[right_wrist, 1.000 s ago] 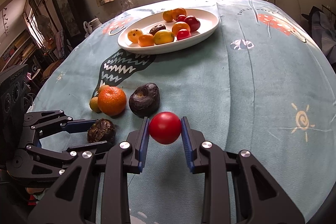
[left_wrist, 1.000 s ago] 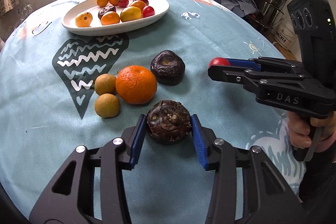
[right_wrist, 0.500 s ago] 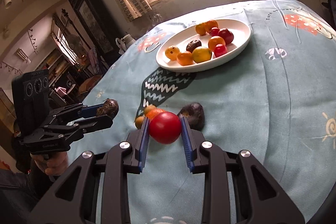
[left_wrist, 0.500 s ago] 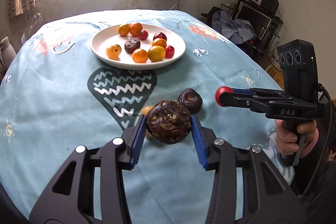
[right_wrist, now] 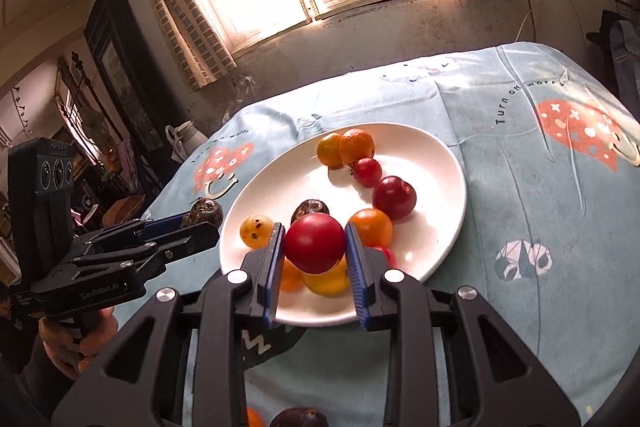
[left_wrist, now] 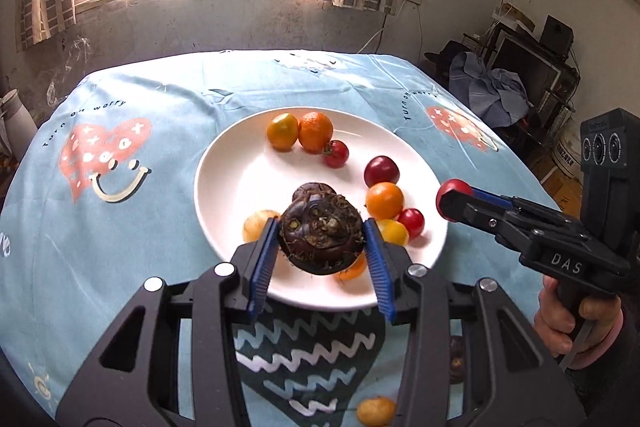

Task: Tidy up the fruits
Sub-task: 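Lower the dark brown fruit and red tomato onto the plate and release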

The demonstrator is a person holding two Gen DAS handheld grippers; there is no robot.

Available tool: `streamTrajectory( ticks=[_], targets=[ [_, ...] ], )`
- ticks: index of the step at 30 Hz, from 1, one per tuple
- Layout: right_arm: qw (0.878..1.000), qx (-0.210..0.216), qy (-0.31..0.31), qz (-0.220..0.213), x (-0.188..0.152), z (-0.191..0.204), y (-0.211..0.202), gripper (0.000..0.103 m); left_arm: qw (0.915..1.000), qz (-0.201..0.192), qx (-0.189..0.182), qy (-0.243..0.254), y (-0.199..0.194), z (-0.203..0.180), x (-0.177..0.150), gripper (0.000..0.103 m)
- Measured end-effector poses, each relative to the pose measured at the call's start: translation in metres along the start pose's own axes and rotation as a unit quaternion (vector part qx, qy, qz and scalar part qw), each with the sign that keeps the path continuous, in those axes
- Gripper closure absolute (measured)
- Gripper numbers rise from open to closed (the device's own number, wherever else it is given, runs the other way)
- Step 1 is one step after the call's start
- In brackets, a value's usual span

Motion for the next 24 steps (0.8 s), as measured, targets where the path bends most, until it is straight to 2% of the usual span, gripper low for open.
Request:
streamTrajectory(
  ticks=[4,9,10,11,13,18,24],
  targets=[
    [1.000,-0.013,-0.023,0.004,0.008,-0.002,0.023,0.073,0.9999,0.007,0.010,-0.005,0.029,0.011,0.015,0.059],
    [0.999,-0.018,-0.040,0.020,0.008,-0.004,0.046,0.072,0.9993,0.026,0.021,-0.017,0.059,0.025,0.017,0.059],
    [0.999,-0.018,-0.044,0.025,0.007,-0.003,0.049,0.069,0.9991,0.026,0.027,-0.020,0.061,0.027,0.017,0.050],
    [0.998,-0.019,-0.046,0.026,0.007,-0.002,0.049,0.064,0.9991,0.021,0.031,-0.022,0.059,0.028,0.018,0.030],
    [0.999,-0.021,-0.046,0.021,0.007,-0.001,0.044,0.064,0.9987,-0.006,0.046,-0.019,0.044,0.029,0.023,0.019],
    [0.999,-0.014,-0.032,0.009,0.007,0.004,0.016,0.064,0.9980,-0.025,0.058,-0.004,0.003,0.017,0.019,0.011],
    [0.997,-0.052,-0.057,0.009,-0.023,0.007,-0.017,0.064,0.9969,-0.039,0.068,0.001,-0.044,0.000,-0.019,0.006]
  ],
)
Point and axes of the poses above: each gripper's, at about its wrist camera, not at the fingertips, and y roughly the way its jaws point, z to its left, x to its top, the point moved 10 cm from there along y, roughly the way its jaws point, and after that the axes turned 2 degrees about y, right-handed, at the moved point
